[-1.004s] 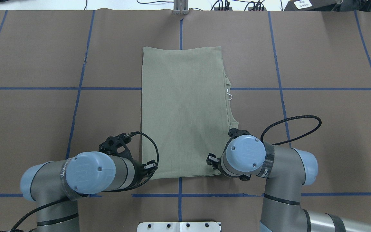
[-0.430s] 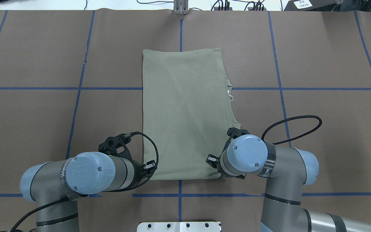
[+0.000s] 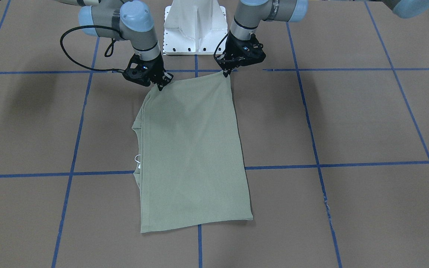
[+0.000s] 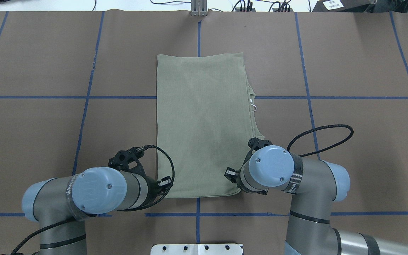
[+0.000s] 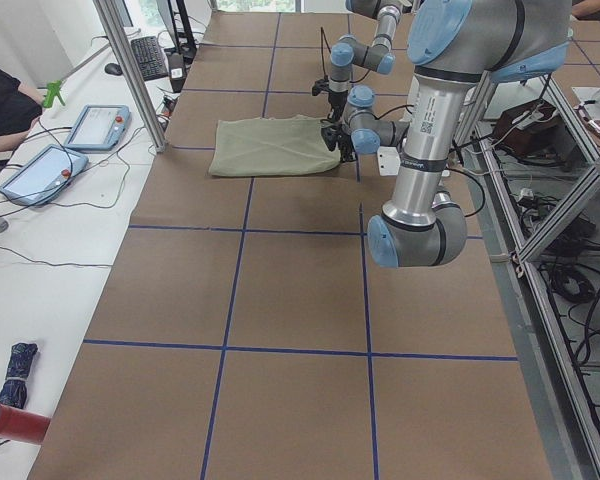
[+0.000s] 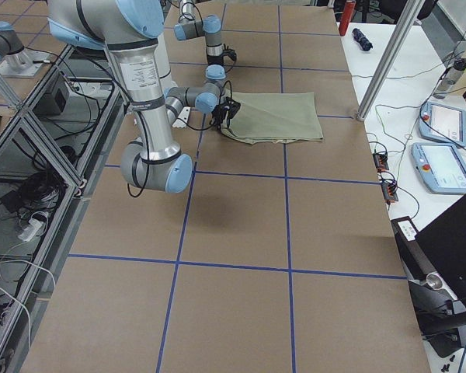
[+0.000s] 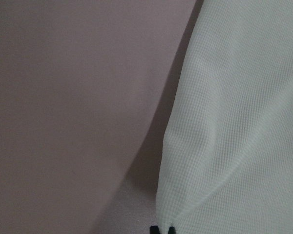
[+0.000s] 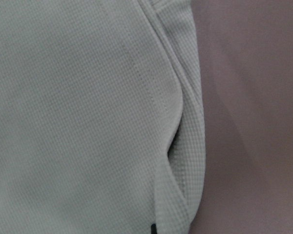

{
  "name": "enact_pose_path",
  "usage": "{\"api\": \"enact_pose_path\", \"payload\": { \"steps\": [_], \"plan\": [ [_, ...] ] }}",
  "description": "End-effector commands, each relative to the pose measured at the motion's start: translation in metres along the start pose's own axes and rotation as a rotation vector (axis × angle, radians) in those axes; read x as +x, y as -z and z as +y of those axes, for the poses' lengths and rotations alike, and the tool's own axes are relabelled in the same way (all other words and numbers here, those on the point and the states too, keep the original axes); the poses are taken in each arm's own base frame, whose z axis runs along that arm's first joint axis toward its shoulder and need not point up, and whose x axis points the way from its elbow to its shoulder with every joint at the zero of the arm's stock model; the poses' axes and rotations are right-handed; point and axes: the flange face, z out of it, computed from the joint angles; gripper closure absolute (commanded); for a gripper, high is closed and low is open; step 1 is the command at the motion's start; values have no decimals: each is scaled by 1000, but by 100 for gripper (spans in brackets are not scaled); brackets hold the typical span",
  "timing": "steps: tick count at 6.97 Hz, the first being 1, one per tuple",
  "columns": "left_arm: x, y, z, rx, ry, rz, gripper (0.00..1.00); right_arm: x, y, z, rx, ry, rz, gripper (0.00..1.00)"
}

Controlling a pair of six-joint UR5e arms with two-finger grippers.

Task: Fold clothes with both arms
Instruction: 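Grasp the two near corners of the shirt with both grippers, then lift the near end with both grippers and fold it away from the robot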

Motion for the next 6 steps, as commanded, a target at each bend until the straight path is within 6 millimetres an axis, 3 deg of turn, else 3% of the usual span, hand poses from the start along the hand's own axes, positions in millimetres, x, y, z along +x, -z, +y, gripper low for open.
{"api": "enact_pose_path", "payload": {
  "steps": [1,2,3,6],
  "plan": [
    [1,18,11,-14,-10,13,100,3,17,-1,-6,1,-26,100],
    [1,35,23,-25,-19,0,100,4,34,2,-17,11,-55,100],
    [2,58,34,-39,-28,2,100,21,58,5,-29,16,-84,100],
    [-10,123,69,-92,-50,-47,100,33,127,36,-247,59,-148,100]
  ]
}}
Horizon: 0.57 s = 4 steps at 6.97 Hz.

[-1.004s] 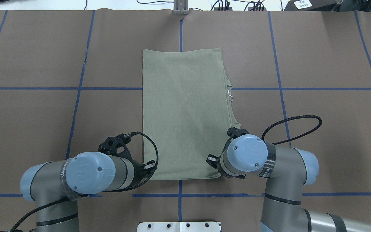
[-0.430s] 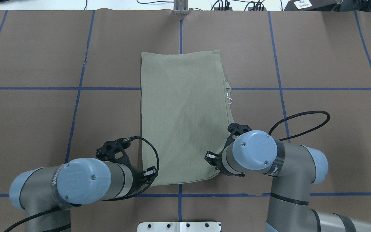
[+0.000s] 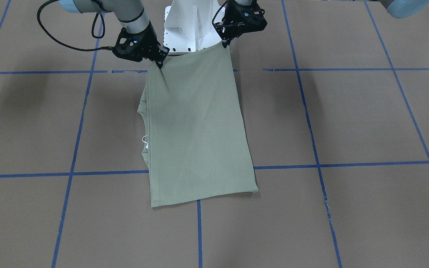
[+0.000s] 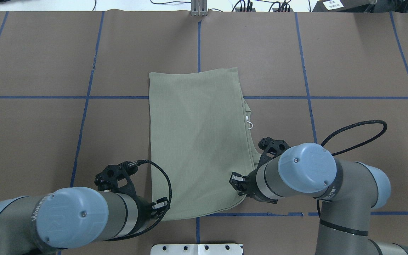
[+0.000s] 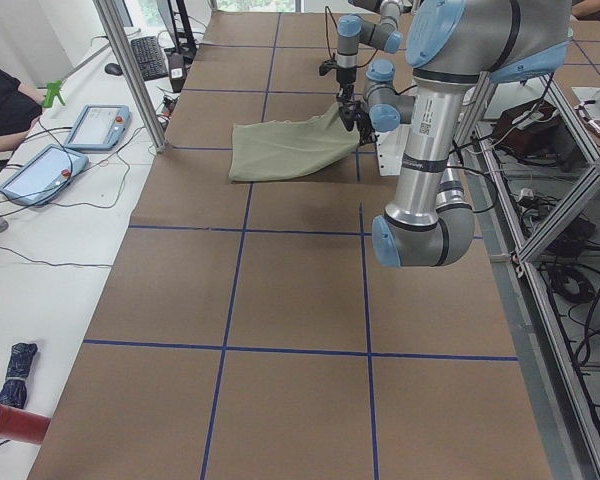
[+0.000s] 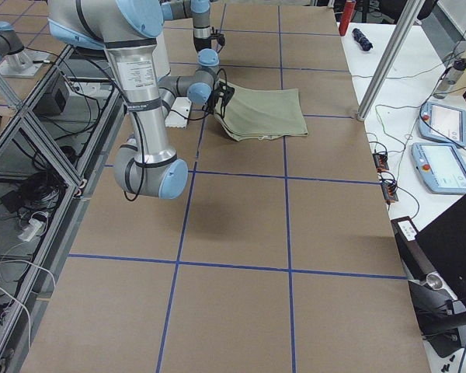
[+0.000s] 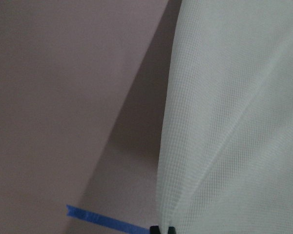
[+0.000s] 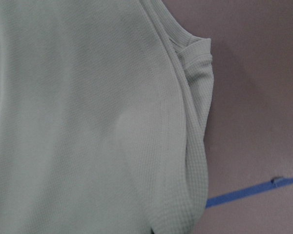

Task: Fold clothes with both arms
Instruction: 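Lift the near end with both grippers and fold it away from the robot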

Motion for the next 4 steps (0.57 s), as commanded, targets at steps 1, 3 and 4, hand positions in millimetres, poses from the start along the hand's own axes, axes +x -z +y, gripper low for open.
{"api": "enact_pose_path", "payload": {
  "steps": [1,3,4],
  "plan": [
    [-8,30,16,-24,-10,-28,100,3,33,23,-131,20,-24,100],
    [-2,25,13,-15,-16,-28,100,-2,25,19,-100,16,-26,100],
    [3,28,-9,27,-4,-15,100,-3,17,0,-31,-4,-23,100]
  ]
}}
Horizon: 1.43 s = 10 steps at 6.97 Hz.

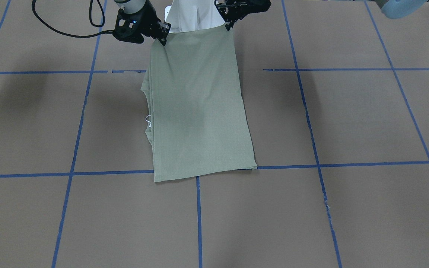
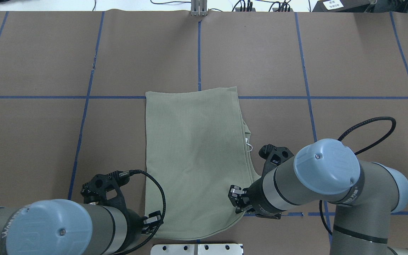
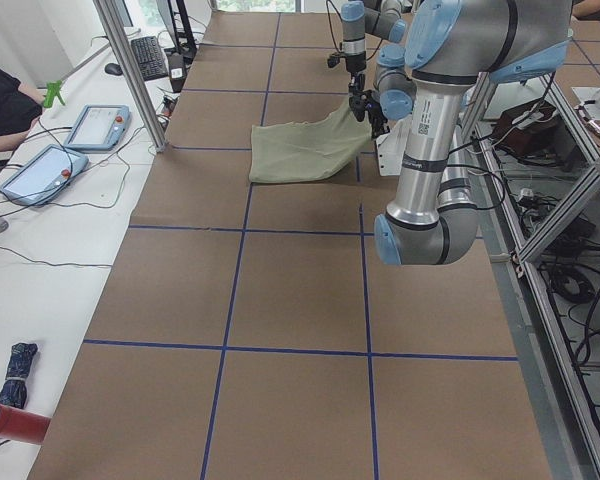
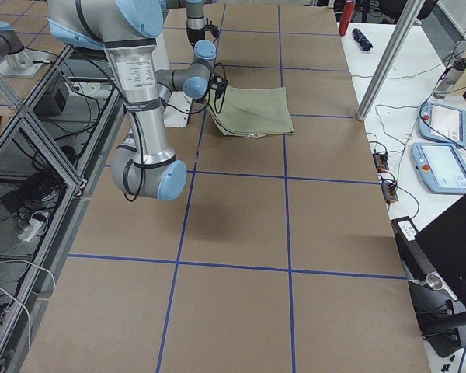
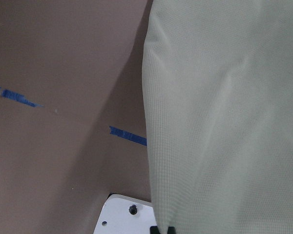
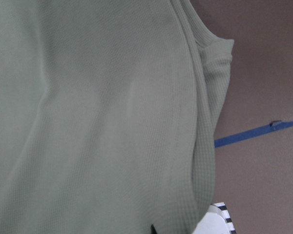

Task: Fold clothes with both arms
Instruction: 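Lift the near end with both grippers and fold it away from the robot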

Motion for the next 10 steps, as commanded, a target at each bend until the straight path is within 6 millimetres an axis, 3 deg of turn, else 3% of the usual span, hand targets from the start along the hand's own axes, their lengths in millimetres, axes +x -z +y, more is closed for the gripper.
{"api": "enact_pose_path", "payload": {
  "steps": [1,3,4,5,8,10],
  "plan": [
    [13,9,-40,74,-38,28,100,-12,-3,-43,106,-44,-10,100],
    [32,7,-86,144,-42,65,100,-46,20,-99,197,-102,-57,100],
    [38,-3,-112,178,-32,81,100,-68,26,-122,229,-115,-72,100],
    [40,-19,-138,209,-25,89,100,-78,18,-142,246,-124,-73,100],
    [45,-42,-210,294,-14,114,100,-72,-17,-200,280,-147,-79,100],
    [63,-79,-232,303,-9,125,100,-97,-40,-218,282,-156,-67,100]
  ]
}}
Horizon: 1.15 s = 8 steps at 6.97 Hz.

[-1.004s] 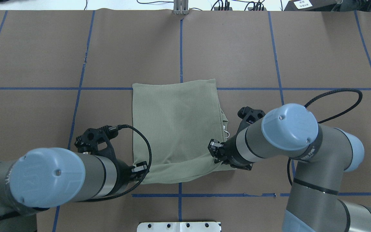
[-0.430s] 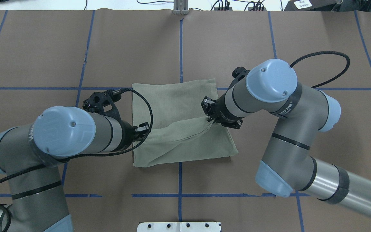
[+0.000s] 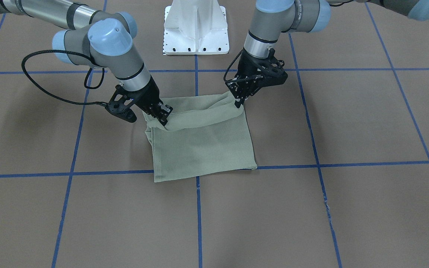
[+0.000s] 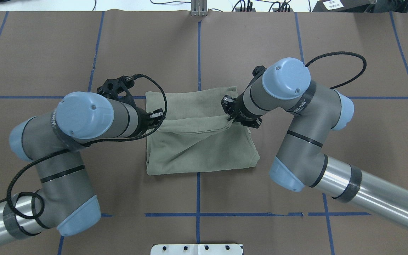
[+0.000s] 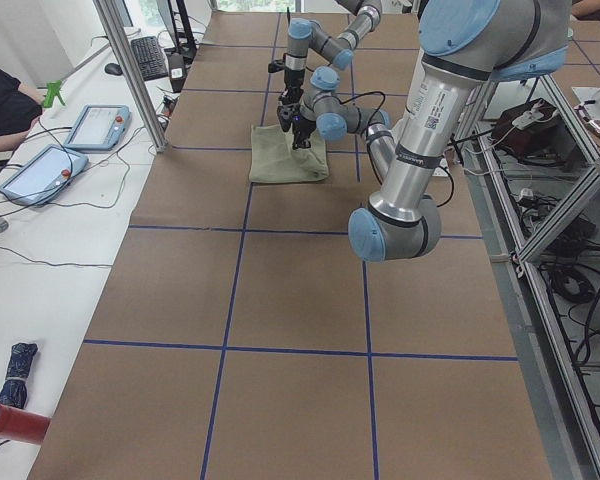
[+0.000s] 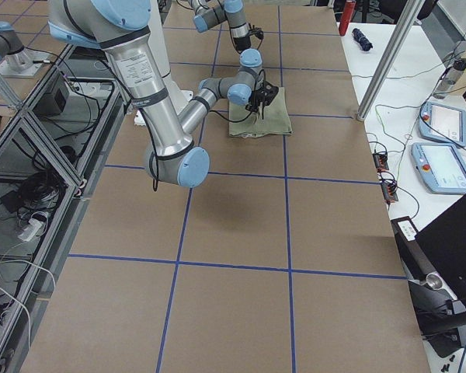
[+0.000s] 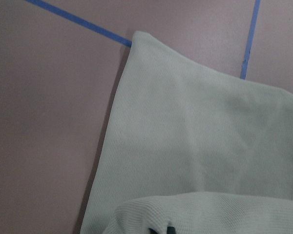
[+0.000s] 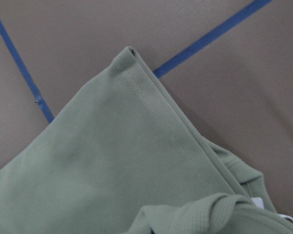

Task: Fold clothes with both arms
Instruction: 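Lay the held end onto the far end of the shirt with both grippers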

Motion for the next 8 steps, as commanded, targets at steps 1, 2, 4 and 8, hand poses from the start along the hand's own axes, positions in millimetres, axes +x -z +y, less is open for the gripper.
{"api": "enact_pose_path", "payload": {
  "steps": [1,2,4,8],
  "plan": [
    [4,-26,-20,24,13,9,100,-14,-15,-8,6,-7,7,100],
    [3,-28,-34,41,24,3,100,-14,-15,-13,12,-12,9,100],
    [16,-39,-95,116,65,-20,73,-32,-24,-43,43,-20,10,0],
    [-6,-62,-152,172,-37,-41,0,-50,-10,-96,50,-6,14,0]
  ]
}}
